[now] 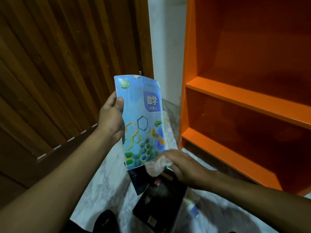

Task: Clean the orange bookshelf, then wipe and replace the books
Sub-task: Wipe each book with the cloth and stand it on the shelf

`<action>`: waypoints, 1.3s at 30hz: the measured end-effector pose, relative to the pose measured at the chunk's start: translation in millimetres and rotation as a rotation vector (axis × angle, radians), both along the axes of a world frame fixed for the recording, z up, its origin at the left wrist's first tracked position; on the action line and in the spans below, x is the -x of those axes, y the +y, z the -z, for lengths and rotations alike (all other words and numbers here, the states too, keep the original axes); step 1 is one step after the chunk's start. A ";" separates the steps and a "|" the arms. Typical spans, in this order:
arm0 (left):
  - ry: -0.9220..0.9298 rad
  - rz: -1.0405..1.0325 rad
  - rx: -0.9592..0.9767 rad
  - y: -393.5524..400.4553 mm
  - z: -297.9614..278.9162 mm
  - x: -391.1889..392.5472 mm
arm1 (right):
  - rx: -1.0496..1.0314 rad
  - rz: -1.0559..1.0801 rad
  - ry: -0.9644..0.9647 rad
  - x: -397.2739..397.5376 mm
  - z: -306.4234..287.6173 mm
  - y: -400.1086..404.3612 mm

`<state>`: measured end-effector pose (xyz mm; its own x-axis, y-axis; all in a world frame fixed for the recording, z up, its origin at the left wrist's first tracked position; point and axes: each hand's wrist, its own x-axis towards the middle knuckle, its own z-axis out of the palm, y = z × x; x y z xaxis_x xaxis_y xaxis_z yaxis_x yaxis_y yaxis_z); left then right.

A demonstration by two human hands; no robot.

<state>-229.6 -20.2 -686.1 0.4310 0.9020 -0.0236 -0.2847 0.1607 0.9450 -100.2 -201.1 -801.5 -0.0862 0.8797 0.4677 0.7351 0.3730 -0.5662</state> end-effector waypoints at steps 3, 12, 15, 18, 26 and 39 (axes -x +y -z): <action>0.029 0.058 -0.150 -0.4 -1.4 1.5 | 0.143 0.308 0.357 -21.1 -3.2 4.6; 0.089 0.290 -0.308 -20.6 -12.0 -4.8 | 0.320 0.253 1.132 -61.7 -28.7 16.9; 0.069 0.272 -0.350 -16.9 -17.4 -4.3 | 0.211 0.298 1.186 -68.1 -47.2 16.4; 0.182 0.331 -0.393 -6.5 -19.8 -0.3 | 0.089 0.342 1.135 -72.3 -71.5 13.1; 0.409 0.267 -0.612 -4.6 -8.0 -19.1 | -0.079 0.426 0.919 -95.5 -132.5 6.8; 0.381 0.044 -0.777 -16.9 -59.9 -180.1 | -0.389 0.743 0.906 -151.7 -206.5 -0.3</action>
<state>-49.5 -37.1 -626.2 0.5539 0.7051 0.4428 0.0648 -0.5667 0.8214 51.5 -201.4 -595.0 0.8667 0.3656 0.3395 0.2405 0.2900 -0.9263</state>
